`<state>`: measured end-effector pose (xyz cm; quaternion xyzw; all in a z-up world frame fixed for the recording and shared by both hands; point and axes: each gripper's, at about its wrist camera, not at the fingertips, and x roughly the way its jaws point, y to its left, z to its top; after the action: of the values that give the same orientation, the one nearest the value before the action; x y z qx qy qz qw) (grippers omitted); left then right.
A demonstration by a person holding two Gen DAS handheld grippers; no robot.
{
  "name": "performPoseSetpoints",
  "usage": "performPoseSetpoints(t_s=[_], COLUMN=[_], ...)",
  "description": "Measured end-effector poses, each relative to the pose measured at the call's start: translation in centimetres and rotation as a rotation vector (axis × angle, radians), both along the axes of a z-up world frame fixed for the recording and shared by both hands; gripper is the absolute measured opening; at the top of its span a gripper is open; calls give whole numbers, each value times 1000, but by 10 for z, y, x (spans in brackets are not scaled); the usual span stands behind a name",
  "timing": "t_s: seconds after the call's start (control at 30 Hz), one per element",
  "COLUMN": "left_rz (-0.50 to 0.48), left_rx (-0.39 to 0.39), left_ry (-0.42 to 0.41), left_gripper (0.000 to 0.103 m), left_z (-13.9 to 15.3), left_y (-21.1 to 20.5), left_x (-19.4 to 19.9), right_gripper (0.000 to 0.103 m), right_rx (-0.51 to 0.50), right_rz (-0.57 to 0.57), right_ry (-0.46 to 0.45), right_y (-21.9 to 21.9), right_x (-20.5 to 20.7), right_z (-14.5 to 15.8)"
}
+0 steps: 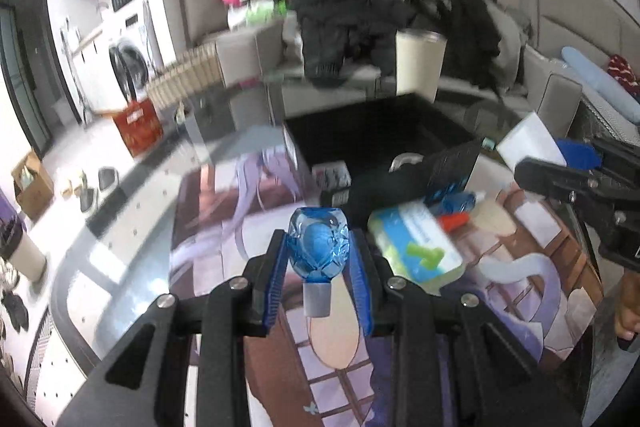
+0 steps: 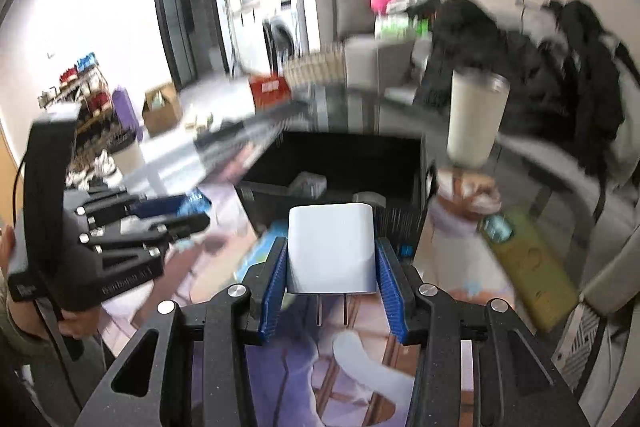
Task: Organize rigid objects
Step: 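Grasp the white charger with the right gripper while the left gripper lifts the blue bottle, then carry both items over the black box and open both grippers to drop them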
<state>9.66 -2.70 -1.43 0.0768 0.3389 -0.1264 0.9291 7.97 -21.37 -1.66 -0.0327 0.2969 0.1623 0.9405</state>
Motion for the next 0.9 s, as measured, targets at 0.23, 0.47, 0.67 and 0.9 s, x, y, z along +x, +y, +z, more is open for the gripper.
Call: performPoseSetpoints(t_s=[0.23,0.47,0.67,0.9], left_rz=[9,-24,-8,1], left_rx=[-47,-119,-149,-173], left_ry=[-273,-419,-458,-475], left_gripper=[29,29,29,29], left_z=[39,71,87,93], left_y=[5,9,13,12], left_x=[-34,-48,-27,3], right_gripper=[43,43,43,43], right_rx=[36,70,78,71], right_rz=[-19,-30,-36,-61], right_ry=[-234,-300,-364,-407], right_y=[1,7,19,27], right_x=[-28,-32,-21,6], right_z=[30,55,77,98])
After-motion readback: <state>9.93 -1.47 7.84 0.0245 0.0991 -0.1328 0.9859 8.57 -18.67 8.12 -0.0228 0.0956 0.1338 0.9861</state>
